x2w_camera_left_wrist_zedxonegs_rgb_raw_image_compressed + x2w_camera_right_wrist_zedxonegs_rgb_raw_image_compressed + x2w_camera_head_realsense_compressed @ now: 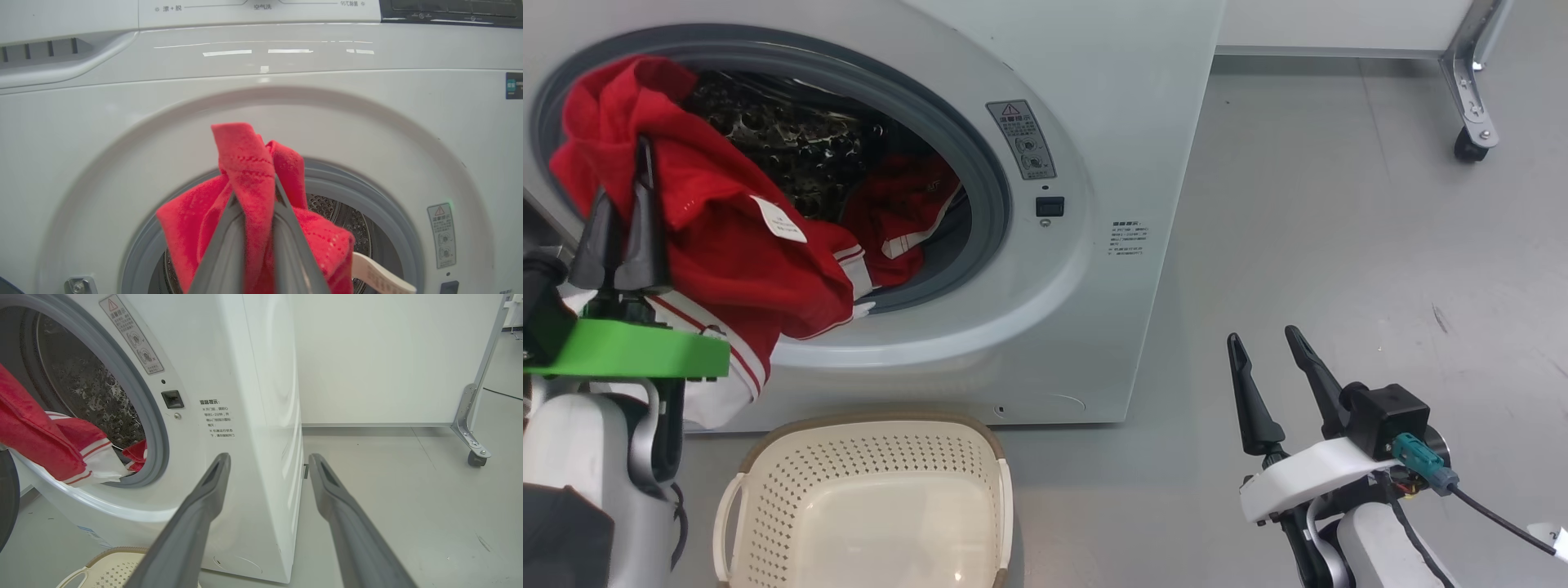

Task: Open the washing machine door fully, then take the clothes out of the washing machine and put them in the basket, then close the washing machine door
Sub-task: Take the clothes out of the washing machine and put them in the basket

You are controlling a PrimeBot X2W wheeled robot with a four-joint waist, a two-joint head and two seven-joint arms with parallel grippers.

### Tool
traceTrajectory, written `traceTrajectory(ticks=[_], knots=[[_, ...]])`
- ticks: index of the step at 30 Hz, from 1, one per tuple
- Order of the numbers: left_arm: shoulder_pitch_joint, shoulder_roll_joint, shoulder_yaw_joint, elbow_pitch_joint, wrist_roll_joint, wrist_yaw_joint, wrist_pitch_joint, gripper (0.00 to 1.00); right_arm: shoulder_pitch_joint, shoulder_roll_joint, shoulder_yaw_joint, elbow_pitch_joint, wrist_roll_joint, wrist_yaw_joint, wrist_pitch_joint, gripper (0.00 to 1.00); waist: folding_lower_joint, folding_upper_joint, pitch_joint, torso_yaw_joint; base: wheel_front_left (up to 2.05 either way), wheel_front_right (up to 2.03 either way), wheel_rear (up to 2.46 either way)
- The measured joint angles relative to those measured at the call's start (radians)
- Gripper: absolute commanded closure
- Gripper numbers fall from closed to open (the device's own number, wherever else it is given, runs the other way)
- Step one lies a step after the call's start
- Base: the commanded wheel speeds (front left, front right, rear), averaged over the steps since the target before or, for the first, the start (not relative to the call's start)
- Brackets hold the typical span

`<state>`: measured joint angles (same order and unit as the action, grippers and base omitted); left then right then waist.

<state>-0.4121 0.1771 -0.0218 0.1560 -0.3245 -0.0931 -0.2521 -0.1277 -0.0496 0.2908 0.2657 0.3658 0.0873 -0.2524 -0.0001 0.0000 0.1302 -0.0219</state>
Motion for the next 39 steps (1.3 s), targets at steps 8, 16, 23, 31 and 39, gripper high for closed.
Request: traceTrajectory(ticks=[8,16,23,31,39], knots=[[0.087,-0.008,-0.010,-0.003,0.001,0.000,0.000,1.00,0.009,0.000,0.002,0.000,0.000,0.007,0.000,0.00,0.0000,0.0000,0.006,-0.001,0.00,0.00,0.00],[0.168,-0.008,-0.051,0.062,0.000,-0.009,0.028,1.00,0.009,0.000,0.011,-0.009,0.000,0.008,0.000,0.00,0.0000,0.0000,0.028,-0.010,0.00,0.00,0.00],[0.199,-0.007,-0.077,0.118,-0.001,-0.009,0.084,1.00,0.008,0.000,0.019,-0.014,-0.001,0.008,0.000,0.00,0.0000,0.0000,0.063,-0.022,0.00,0.00,0.00],[0.205,-0.001,-0.093,0.172,-0.001,-0.010,0.131,1.00,-0.015,0.000,0.037,-0.026,-0.005,0.009,0.000,0.00,0.0000,0.0000,0.115,-0.046,0.00,0.00,0.00],[0.209,0.015,-0.129,0.244,0.011,-0.018,0.176,1.00,-0.038,0.000,0.046,-0.041,-0.005,0.008,0.000,0.00,0.0000,0.0000,0.176,-0.084,0.00,0.00,0.00]])
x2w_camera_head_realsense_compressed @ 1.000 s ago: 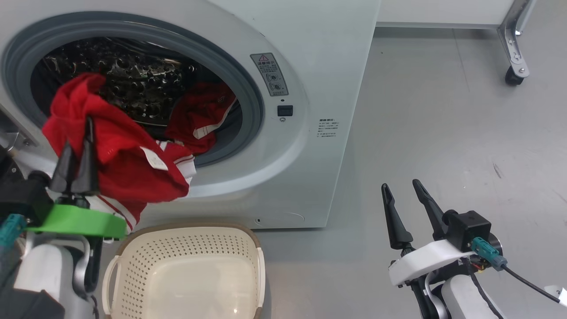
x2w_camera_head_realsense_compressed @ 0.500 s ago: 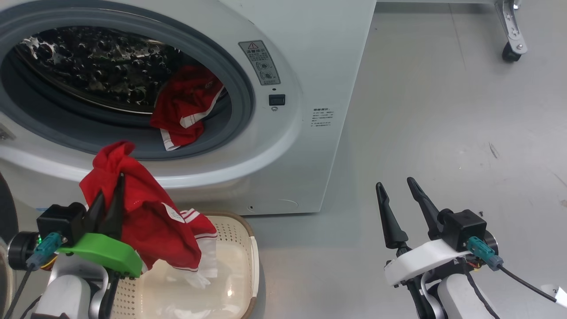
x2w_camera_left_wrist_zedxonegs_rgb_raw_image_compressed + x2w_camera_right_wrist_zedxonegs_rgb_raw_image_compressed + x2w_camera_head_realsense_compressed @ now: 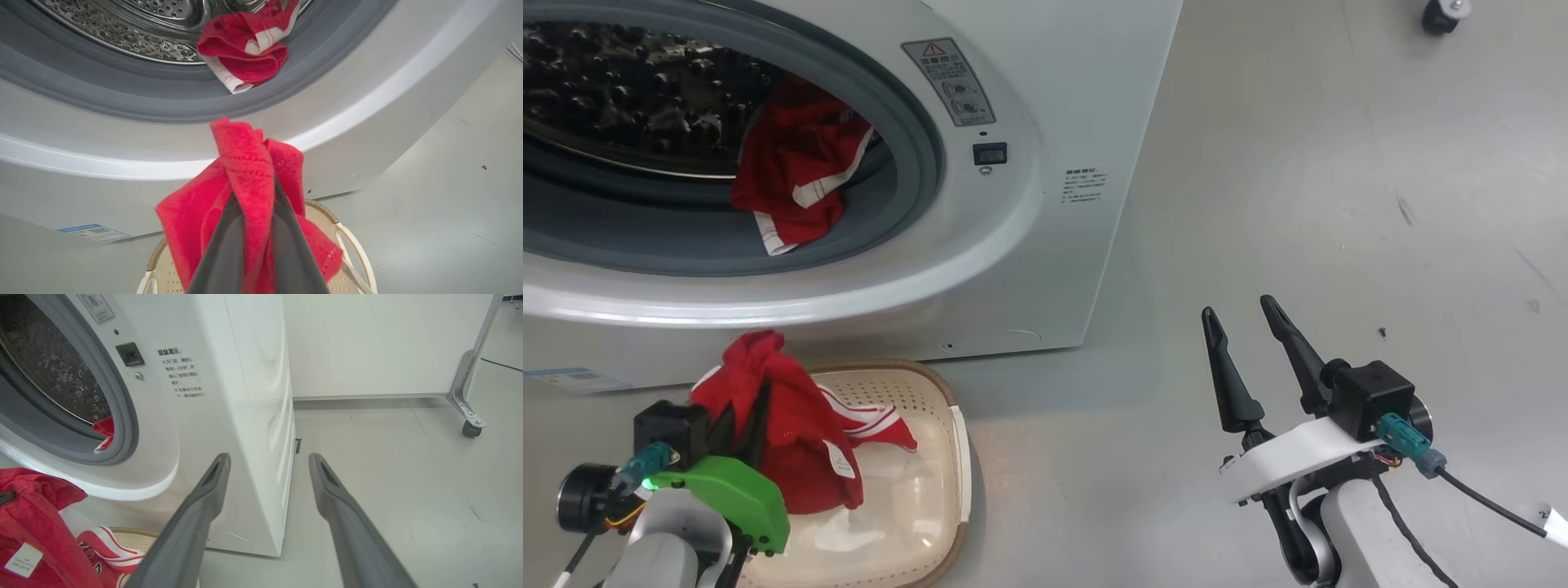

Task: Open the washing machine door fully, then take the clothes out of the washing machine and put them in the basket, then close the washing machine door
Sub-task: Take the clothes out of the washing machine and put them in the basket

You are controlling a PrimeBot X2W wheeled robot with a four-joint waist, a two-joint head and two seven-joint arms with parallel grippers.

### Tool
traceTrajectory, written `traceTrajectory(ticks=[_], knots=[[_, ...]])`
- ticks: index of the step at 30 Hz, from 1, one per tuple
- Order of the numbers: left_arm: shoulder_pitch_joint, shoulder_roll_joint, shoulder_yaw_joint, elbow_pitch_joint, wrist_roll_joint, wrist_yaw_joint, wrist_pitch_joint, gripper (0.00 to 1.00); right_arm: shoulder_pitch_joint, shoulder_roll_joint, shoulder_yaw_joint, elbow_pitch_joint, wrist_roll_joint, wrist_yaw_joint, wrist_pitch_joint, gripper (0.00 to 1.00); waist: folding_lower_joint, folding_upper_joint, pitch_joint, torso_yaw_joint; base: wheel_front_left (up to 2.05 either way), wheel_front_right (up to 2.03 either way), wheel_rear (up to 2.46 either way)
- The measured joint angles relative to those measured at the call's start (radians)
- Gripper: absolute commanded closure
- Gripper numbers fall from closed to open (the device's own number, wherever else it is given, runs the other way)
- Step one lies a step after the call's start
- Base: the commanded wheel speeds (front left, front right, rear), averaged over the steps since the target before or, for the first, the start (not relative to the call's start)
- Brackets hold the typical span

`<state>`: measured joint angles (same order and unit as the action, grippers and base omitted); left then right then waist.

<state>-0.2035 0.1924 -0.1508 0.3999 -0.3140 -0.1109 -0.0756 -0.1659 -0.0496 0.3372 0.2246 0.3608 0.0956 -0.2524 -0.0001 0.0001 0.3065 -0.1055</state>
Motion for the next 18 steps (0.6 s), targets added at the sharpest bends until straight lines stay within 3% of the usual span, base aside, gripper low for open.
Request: traceTrajectory(ticks=[18], knots=[[-0.086,0.014,-0.017,0.202,0.027,0.000,0.045,1.00,-0.062,0.000,0.036,-0.030,0.005,-0.011,0.000,0.00,0.0000,0.0000,0.155,-0.100,0.00,0.00,0.00]])
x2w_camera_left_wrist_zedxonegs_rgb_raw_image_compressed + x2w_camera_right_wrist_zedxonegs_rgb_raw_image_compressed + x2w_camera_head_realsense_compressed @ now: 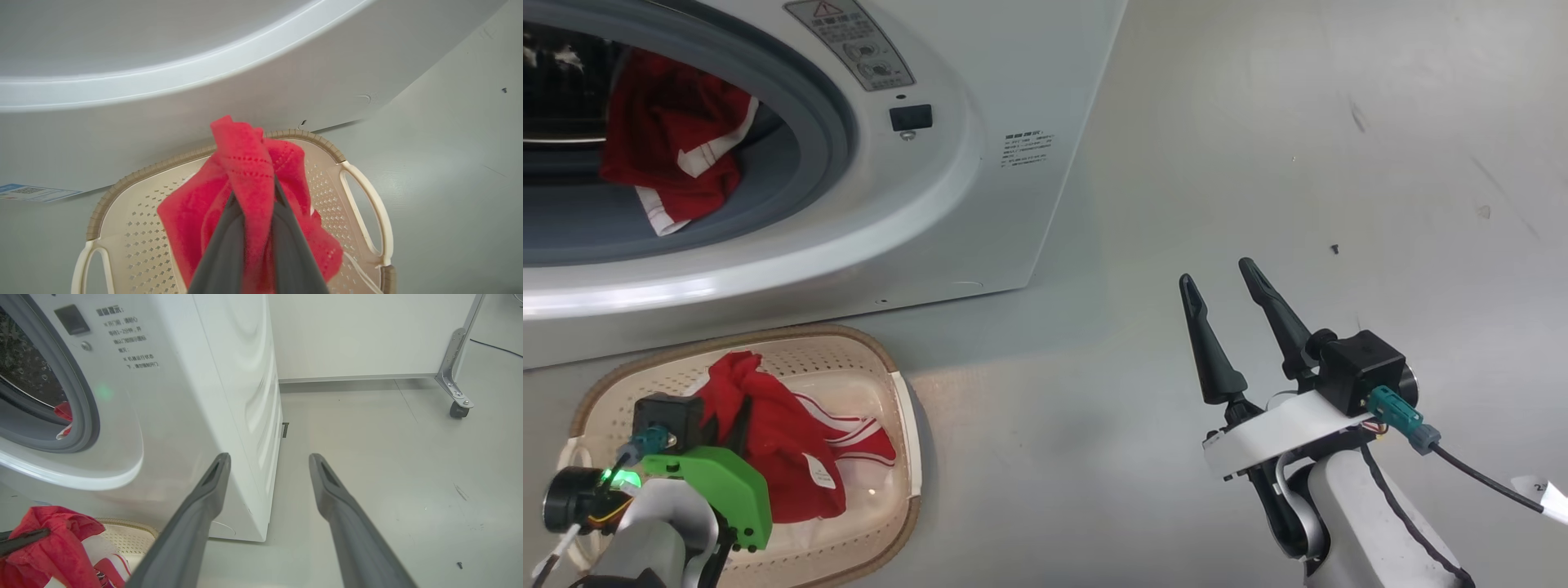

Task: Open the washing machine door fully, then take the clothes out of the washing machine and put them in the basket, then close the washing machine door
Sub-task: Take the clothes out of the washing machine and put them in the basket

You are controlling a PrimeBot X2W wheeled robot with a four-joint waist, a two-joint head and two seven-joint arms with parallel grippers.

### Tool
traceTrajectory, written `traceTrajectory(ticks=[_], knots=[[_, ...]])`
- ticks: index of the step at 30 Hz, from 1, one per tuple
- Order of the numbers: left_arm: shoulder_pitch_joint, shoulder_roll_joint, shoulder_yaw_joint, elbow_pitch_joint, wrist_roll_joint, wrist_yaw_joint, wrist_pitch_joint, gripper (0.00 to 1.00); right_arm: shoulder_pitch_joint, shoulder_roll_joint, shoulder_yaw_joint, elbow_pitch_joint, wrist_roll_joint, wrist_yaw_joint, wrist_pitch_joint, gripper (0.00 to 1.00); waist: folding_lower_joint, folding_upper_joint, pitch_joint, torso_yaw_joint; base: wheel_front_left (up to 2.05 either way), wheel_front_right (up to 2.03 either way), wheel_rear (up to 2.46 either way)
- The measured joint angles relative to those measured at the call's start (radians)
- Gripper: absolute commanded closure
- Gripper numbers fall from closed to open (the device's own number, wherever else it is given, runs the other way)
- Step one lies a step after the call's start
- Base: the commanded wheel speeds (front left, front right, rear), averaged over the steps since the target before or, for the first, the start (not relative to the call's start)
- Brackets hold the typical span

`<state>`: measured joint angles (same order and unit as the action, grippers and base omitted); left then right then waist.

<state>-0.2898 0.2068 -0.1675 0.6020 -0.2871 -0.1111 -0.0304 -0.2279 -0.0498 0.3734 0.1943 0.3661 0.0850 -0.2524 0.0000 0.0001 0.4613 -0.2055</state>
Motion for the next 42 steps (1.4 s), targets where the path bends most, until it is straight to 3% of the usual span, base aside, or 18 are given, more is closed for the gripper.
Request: traceTrajectory(ticks=[23,25,26,27,28,42], knots=[[-0.101,0.022,0.006,0.223,-0.001,-0.001,0.000,1.00,-0.056,0.000,0.017,-0.016,0.003,-0.026,0.000,0.00,0.0000,-0.0001,0.110,-0.050,0.00,0.00,0.00],[-0.101,0.015,0.005,0.240,-0.004,-0.002,-0.002,0.76,-0.056,0.000,0.017,-0.015,0.003,-0.026,0.000,0.00,0.0000,0.0000,0.111,-0.048,0.00,0.00,0.00],[-0.101,0.009,0.005,0.249,-0.009,-0.006,-0.002,0.58,-0.056,0.000,0.017,-0.015,0.003,-0.026,0.000,0.00,0.0000,0.0000,0.111,-0.047,0.00,0.00,0.00],[-0.102,0.004,0.006,0.259,-0.013,-0.009,-0.002,0.22,-0.057,0.000,0.017,-0.014,0.003,-0.026,0.000,0.00,0.0000,0.0000,0.111,-0.045,0.00,0.00,0.00],[-0.102,0.000,0.006,0.267,-0.014,-0.009,-0.002,0.00,-0.057,0.000,0.017,-0.014,0.003,-0.026,0.000,0.00,0.0000,0.0000,0.111,-0.044,0.00,0.00,0.00],[-0.156,-0.025,0.004,0.339,-0.028,-0.009,-0.053,0.00,-0.070,0.000,0.002,0.008,0.001,-0.035,0.000,0.00,0.0000,0.0000,0.075,-0.010,0.00,0.00,0.00]])
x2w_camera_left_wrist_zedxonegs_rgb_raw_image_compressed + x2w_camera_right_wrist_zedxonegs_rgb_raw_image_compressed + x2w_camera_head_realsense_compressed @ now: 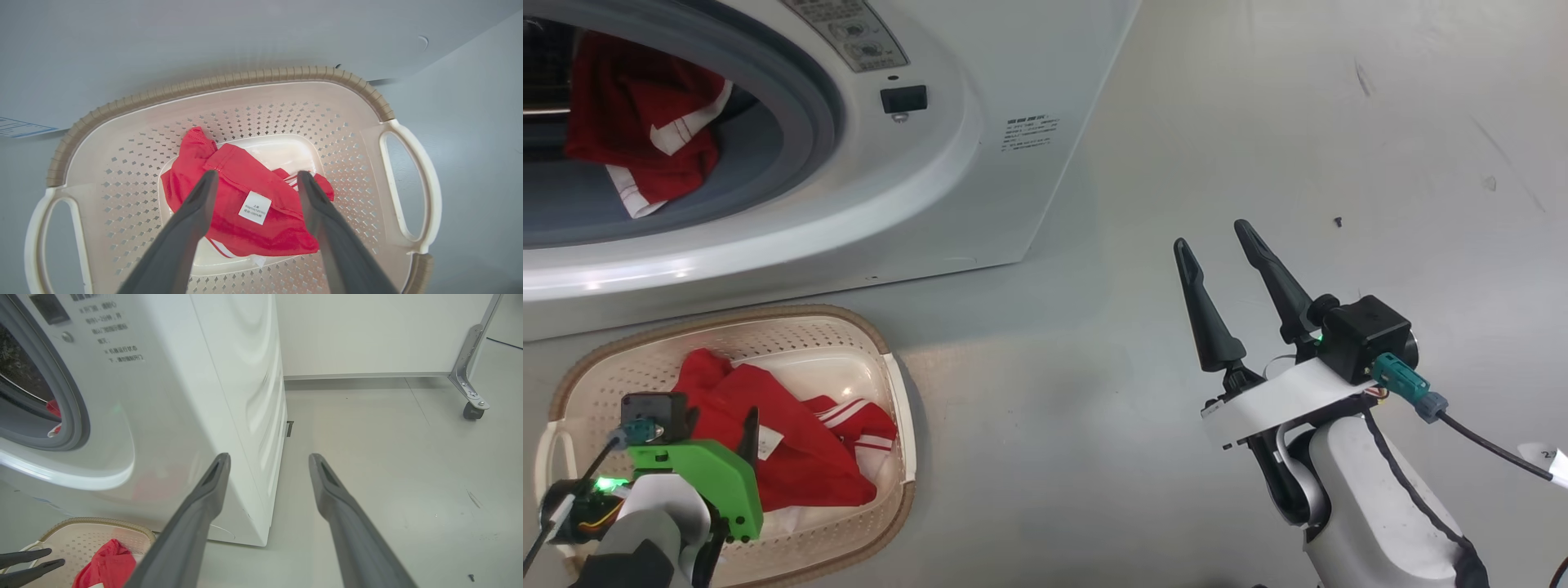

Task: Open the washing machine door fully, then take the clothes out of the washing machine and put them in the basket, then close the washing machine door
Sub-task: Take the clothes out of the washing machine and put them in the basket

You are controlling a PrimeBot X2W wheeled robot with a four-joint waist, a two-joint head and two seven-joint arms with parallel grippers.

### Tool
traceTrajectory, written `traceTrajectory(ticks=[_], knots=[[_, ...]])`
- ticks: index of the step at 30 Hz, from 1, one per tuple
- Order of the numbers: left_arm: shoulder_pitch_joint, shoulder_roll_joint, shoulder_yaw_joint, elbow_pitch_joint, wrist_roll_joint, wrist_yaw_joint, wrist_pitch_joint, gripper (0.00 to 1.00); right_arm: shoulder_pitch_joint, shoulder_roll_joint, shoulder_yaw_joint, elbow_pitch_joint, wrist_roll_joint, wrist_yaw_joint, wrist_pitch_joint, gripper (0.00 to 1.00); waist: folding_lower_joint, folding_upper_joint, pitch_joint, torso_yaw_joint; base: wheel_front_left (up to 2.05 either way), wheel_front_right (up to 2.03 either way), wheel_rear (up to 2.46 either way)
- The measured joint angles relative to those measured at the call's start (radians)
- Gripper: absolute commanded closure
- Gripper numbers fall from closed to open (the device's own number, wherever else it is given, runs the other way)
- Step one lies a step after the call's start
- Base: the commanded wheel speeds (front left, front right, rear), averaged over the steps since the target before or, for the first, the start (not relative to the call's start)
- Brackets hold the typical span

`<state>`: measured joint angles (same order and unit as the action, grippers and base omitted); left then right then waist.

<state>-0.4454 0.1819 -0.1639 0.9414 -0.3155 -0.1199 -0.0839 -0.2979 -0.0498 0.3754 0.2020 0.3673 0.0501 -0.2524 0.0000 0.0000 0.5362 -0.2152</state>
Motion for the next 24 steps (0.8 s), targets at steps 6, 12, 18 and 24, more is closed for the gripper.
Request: traceTrajectory(ticks=[6,12,18,24], knots=[[-0.006,-0.006,-0.002,0.019,-0.001,0.000,-0.050,0.00,0.000,0.000,-0.015,0.011,0.000,0.000,0.000,0.00,0.0000,0.0000,-0.038,0.018,0.00,0.00,0.00],[-0.006,-0.012,0.003,0.017,-0.019,0.000,-0.117,0.00,0.001,0.000,-0.033,0.025,0.000,0.002,0.000,0.00,0.0000,0.0000,-0.086,0.044,0.00,0.00,0.00],[-0.006,-0.019,-0.012,-0.003,-0.017,-0.001,-0.146,0.00,0.016,0.000,-0.055,0.038,0.000,0.010,0.000,0.00,0.0000,0.0000,-0.141,0.074,0.00,0.00,0.00],[-0.006,-0.033,-0.035,-0.046,-0.004,-0.001,-0.157,0.00,0.049,0.000,-0.072,0.055,-0.002,0.011,0.000,0.00,0.0000,0.0000,-0.199,0.107,0.00,0.00,0.00]])
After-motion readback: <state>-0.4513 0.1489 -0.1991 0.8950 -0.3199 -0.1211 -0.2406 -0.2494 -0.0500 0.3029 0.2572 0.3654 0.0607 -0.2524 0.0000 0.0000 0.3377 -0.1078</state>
